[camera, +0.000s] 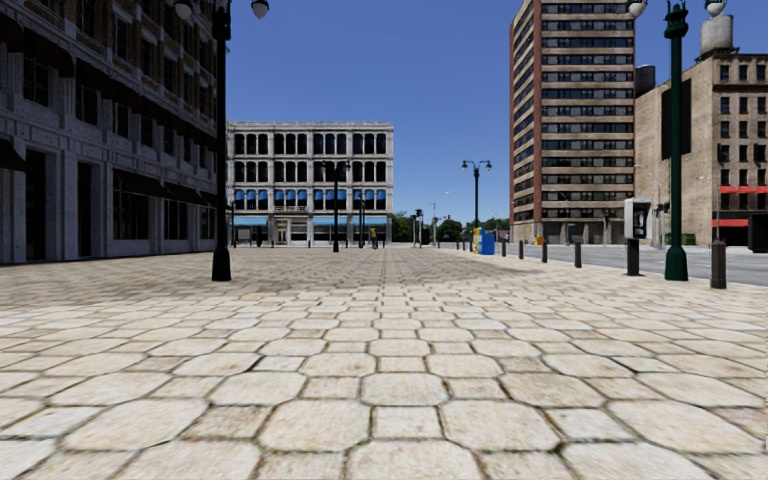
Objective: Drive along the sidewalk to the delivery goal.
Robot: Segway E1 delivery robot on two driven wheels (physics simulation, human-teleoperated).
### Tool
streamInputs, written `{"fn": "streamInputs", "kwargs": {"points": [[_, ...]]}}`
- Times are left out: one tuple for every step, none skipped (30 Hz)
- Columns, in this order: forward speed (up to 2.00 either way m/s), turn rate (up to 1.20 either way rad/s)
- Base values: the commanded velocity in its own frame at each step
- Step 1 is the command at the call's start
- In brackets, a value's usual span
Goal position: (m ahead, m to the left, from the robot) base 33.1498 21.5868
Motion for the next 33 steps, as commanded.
{"fn": "streamInputs", "kwargs": {"points": [[2.0,0.0],[2.0,0.0],[2.0,0.0],[2.0,0.0],[2.0,0.0],[2.0,0.0],[2.0,0.0],[2.0,0.0],[2.0,0.0],[2.0,0.0],[2.0,0.0],[2.0,0.0],[2.0,0.0],[2.0,0.0],[2.0,0.0],[2.0,0.0],[2.0,0.0],[2.0,0.0],[2.0,0.0],[2.0,-0.01],[2.0,-0.02],[2.0,-0.02],[2.0,-0.02],[2.0,-0.02],[2.0,0.0],[2.0,0.0],[2.0,0.0],[2.0,0.0],[2.0,0.0],[2.0,0.0],[2.0,0.0],[2.0,0.0],[2.0,0.0]]}}
